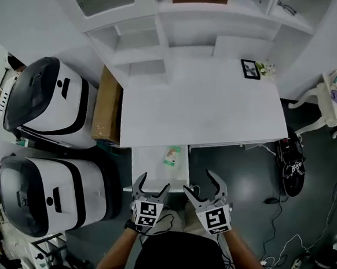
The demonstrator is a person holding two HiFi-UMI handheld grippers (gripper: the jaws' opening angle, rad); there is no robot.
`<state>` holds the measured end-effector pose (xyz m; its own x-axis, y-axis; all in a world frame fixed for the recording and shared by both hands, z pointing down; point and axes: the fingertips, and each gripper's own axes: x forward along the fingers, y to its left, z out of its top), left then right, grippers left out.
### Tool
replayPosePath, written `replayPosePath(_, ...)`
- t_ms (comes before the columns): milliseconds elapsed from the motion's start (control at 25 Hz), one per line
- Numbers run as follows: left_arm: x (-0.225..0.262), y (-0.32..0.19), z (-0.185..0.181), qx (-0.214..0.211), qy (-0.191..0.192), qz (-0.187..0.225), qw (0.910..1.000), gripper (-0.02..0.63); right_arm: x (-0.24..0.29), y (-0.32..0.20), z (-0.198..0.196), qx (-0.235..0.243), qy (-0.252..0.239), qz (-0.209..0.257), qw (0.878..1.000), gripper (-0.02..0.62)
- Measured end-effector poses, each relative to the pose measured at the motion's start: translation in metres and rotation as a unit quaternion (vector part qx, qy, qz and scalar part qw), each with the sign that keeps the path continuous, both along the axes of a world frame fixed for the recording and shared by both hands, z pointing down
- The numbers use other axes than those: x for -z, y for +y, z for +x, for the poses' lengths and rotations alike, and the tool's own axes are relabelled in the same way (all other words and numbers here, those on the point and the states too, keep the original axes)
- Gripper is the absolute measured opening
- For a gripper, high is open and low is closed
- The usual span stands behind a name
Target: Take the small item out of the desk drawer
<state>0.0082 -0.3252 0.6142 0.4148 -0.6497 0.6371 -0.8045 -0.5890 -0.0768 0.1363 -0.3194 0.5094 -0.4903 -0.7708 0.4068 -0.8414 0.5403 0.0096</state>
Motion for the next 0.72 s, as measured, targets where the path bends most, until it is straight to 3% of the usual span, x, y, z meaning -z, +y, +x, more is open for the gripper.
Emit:
replayPosePath(400, -0.143, -0.063, 0.031, -0.022, -0.042, -0.104, 0.9934, 0.408, -0.106, -0.052, 0.036, -0.02, 0.019, -0.066, 0.997, 0.33)
replayPosePath(720, -0.246, -0.095, 0.042, -0.034, -0.067, -0.151, 0.9857, 0.408, -0.185, -0.072, 0.024, -0.033, 0.018, -0.103, 0.994, 0.254)
